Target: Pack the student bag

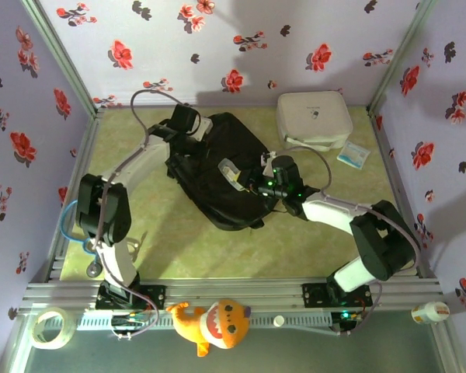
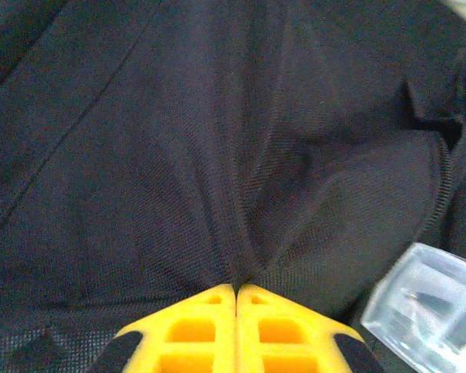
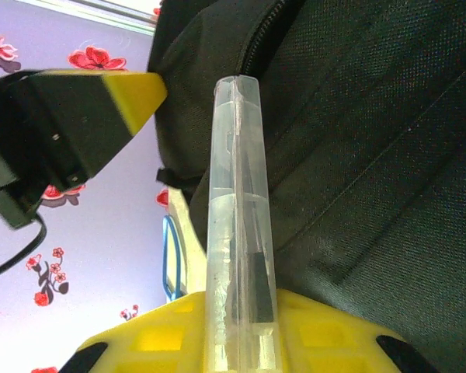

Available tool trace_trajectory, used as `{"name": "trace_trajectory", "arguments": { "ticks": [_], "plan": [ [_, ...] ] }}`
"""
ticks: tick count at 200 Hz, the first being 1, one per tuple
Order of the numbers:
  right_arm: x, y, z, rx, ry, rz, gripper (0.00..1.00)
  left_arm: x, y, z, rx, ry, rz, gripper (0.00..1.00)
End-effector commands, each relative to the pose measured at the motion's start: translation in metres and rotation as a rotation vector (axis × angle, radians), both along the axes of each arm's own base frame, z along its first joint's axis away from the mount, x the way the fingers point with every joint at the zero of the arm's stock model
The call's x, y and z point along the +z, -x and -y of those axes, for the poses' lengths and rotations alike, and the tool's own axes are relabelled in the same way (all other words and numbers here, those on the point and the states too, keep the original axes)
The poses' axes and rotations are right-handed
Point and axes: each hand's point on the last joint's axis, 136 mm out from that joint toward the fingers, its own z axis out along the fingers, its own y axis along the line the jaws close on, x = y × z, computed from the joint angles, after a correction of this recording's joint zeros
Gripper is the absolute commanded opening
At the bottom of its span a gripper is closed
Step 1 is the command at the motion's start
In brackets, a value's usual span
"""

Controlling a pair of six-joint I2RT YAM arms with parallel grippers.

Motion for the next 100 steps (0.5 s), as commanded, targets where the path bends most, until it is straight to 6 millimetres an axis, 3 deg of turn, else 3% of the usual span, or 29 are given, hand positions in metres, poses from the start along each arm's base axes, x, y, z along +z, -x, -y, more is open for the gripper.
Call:
{"name": "trace_trajectory", "arguments": {
  "ticks": [1,17,43,70,100],
  "plan": [
    [-0.002,0.001,-0.004,-0.001,-0.018,-0.019,0.20,0.048,0.001,0.008,0.009,0.133,0.093,0.00],
    [-0.014,0.004,0.000,-0.015,-0.005,-0.046,0.19,0.051,0.005,0.011,-0.004,0.157,0.087,0.00],
    [-0.014,0.002,-0.001,-0.023,-0.023,-0.058,0.19,0.051,0.007,0.012,-0.005,0.173,0.081,0.00],
    [-0.029,-0.001,0.002,-0.055,0.015,-0.121,0.19,0.051,0.009,0.011,0.002,0.179,0.073,0.00],
    [-0.023,-0.009,-0.002,-0.068,-0.036,-0.101,0.19,0.050,0.014,0.014,-0.015,0.205,0.056,0.00]
  ]
}}
